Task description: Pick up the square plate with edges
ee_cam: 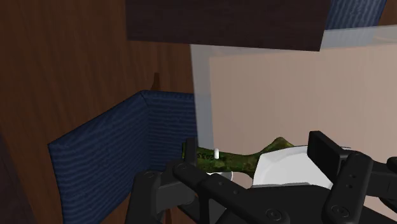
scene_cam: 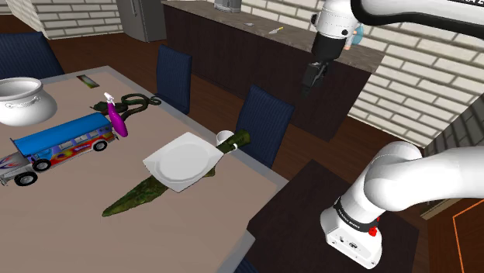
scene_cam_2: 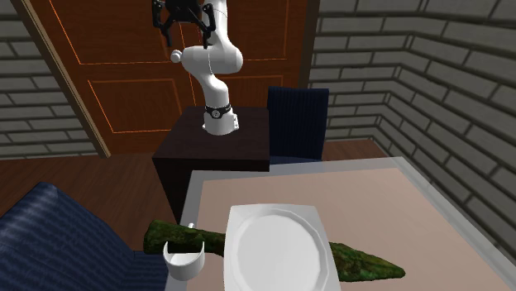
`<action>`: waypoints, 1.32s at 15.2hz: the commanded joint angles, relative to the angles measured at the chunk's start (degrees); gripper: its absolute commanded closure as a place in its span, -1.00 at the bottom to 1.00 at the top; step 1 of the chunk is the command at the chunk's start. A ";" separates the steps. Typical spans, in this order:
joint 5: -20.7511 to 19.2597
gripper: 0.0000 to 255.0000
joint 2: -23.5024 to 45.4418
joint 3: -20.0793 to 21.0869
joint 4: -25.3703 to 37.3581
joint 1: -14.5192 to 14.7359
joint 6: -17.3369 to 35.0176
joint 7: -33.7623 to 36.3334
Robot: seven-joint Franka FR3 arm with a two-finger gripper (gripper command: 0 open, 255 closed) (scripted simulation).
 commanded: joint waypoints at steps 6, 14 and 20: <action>4.43 -1.00 7.93 -5.42 -1.63 0.11 8.65 -3.63; 15.41 -1.00 24.25 -13.24 -0.01 2.06 19.78 -12.67; 27.81 -1.00 38.78 -17.41 5.09 3.75 23.57 -22.24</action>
